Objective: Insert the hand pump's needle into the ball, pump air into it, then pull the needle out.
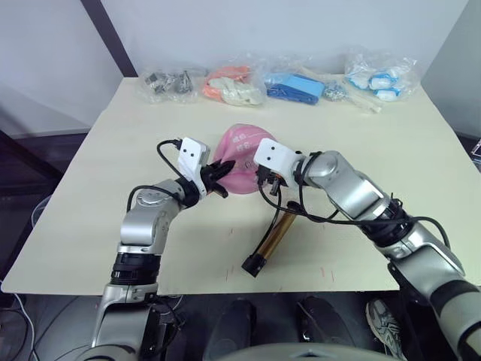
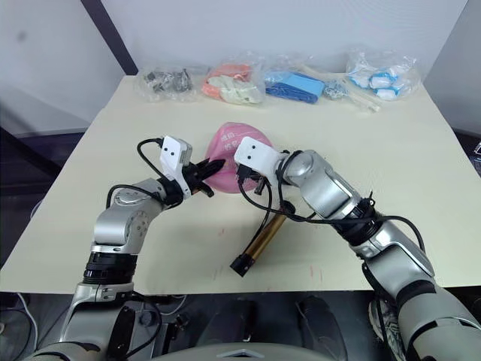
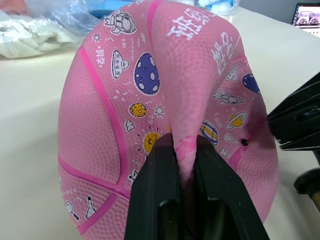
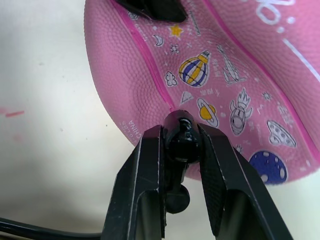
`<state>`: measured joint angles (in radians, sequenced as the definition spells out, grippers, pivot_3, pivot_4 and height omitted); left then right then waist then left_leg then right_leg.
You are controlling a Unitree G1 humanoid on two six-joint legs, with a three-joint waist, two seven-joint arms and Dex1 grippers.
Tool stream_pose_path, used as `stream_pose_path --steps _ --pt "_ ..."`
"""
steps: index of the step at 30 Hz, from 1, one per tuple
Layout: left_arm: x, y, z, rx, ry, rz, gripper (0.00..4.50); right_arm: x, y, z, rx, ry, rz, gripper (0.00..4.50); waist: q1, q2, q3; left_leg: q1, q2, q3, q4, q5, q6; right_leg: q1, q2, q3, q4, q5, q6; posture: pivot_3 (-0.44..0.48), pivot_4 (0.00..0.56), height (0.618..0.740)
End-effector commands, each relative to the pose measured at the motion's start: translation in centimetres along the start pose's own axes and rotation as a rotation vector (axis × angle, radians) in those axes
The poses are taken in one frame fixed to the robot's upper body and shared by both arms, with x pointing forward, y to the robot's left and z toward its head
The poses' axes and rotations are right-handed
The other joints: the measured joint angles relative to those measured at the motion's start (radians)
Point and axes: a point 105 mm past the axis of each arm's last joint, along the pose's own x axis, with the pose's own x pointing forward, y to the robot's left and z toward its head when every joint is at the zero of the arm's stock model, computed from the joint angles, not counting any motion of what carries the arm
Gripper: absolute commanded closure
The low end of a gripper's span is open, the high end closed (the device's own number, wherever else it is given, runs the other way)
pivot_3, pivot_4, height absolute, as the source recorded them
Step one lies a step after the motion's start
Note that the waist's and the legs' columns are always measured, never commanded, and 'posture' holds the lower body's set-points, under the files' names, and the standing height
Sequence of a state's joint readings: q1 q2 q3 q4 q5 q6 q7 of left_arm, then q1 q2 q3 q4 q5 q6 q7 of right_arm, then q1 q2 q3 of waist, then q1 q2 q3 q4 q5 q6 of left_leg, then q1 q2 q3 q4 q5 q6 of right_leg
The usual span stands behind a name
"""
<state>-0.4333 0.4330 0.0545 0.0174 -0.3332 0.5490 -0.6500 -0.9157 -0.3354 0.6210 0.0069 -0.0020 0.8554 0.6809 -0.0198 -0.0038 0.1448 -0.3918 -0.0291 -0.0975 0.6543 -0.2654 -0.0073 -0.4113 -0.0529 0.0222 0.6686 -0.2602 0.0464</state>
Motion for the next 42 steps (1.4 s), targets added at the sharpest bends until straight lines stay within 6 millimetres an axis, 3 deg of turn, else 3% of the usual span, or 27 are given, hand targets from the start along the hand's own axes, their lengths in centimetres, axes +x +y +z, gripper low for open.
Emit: stream_pose_path --steps 1,27,31,42 --pt "0.5 -2.0 -1.2 -0.049 0.051 -0.102 4.50 1.0 0.7 0.3 -0.047 0.026 0.040 4.07 0.000 0.000 0.000 0.000 0.000 0.000 0.000 0.000 0.000 0.000 0.000 0.000 0.000 0.000 0.000 0.000 0.150 0.740" --pt "0.6 -2.1 -2.0 -0.135 0.070 -0.067 4.50 6.0 1.1 -1.7 -0.123 0.222 0.134 4.07 -0.026 0.000 -0.008 0.018 0.000 0.000 -0.004 -0.003 0.003 0.014 0.001 0.003 0.000 0.000 0.000 0.000 0.150 0.740" --pt "0.5 -2.1 -2.1 -0.143 0.074 -0.061 4.50 6.5 1.2 -2.2 -0.133 0.240 0.138 4.07 -0.028 -0.001 -0.010 0.031 0.000 0.000 -0.010 -0.003 0.004 0.024 0.002 0.005 -0.004 0.000 0.000 0.000 0.150 0.740" --pt "0.3 -1.5 -2.5 -0.158 0.079 -0.036 4.50 7.4 2.2 -4.0 -0.156 0.296 0.163 4.07 -0.041 0.000 -0.021 0.034 0.001 -0.001 -0.013 -0.003 0.004 0.025 0.003 0.005 -0.005 0.000 0.000 0.000 0.150 0.740"
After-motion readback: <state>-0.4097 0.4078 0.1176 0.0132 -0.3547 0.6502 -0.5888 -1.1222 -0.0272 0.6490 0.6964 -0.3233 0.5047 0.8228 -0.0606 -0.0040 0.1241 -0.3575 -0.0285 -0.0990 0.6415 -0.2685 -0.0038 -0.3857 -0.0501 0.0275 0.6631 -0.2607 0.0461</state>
